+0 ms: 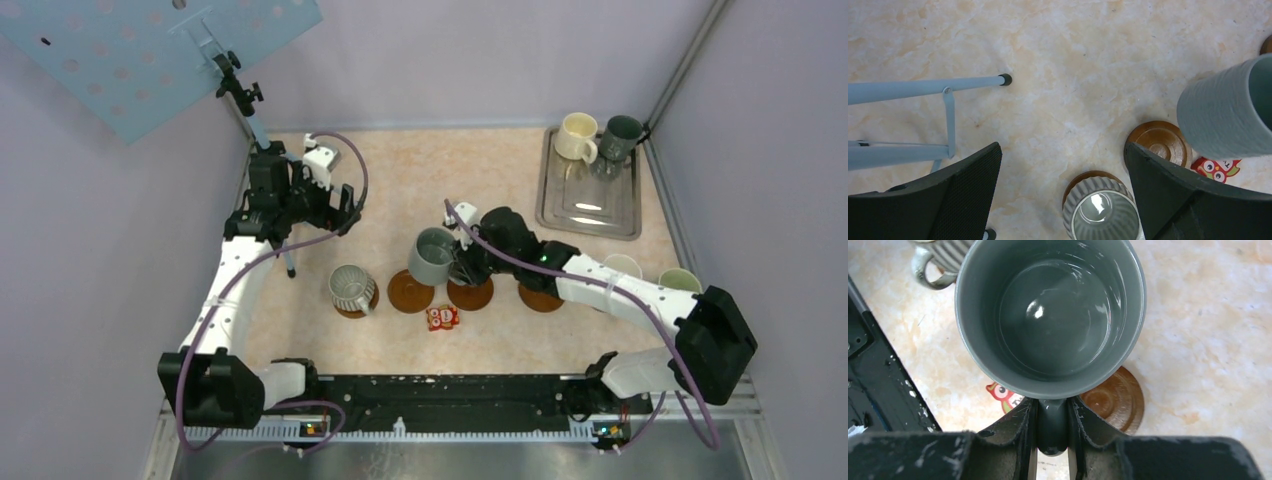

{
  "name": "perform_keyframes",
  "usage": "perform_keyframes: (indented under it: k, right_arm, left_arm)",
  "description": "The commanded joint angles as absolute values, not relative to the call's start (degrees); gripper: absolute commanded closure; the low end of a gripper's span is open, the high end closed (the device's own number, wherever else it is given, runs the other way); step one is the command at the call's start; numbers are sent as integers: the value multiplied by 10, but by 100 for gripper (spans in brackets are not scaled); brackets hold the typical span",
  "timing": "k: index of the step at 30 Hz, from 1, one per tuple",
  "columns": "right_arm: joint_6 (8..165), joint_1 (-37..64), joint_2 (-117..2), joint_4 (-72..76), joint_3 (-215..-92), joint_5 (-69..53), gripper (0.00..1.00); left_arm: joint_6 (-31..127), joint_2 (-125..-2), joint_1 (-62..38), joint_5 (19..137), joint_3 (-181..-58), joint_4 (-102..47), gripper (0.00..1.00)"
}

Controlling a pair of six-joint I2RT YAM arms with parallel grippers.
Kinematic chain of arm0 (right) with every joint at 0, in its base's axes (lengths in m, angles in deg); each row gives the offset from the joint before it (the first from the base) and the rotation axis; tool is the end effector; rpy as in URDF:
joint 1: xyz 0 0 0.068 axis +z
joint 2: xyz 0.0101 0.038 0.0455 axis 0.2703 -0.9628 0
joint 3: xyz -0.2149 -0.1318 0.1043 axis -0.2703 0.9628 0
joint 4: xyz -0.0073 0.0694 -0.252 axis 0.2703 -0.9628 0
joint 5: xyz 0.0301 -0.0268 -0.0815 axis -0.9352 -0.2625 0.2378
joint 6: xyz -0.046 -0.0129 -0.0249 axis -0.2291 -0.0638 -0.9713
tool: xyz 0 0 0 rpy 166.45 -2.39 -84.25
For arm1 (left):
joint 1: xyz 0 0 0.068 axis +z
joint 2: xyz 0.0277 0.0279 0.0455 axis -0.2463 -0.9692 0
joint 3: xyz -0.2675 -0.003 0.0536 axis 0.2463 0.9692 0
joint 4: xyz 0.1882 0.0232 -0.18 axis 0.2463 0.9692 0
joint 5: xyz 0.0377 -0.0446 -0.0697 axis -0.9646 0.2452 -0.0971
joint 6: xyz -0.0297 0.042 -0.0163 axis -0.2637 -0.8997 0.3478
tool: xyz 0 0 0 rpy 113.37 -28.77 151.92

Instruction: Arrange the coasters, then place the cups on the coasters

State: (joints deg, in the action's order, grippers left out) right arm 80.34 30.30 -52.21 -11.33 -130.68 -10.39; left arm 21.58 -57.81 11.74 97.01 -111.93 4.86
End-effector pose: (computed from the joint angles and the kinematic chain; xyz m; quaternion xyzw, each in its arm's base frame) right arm 0.1973 0.2133 0.2652 -0.3812 0.8050 0.2512 0.3789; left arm 0.2624 -0.0280 0.3377 0.2412 0.8351 -0.1598 0.4678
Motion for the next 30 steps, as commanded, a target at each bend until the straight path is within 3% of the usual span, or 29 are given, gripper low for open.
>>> perform_keyframes:
  k: [1, 10, 30]
  right_arm:
    - [787, 343, -505, 16, -1300, -95, 100]
    - [704, 364, -471, 0, -1246, -106, 100]
    - [619, 391, -459, 65, -1186, 13, 100]
  left_arm:
    - [222, -544, 120, 959, -1108, 37, 1]
    - [219, -515, 121, 936, -1094, 48, 1]
    - [223, -525, 121, 950, -1088, 43, 1]
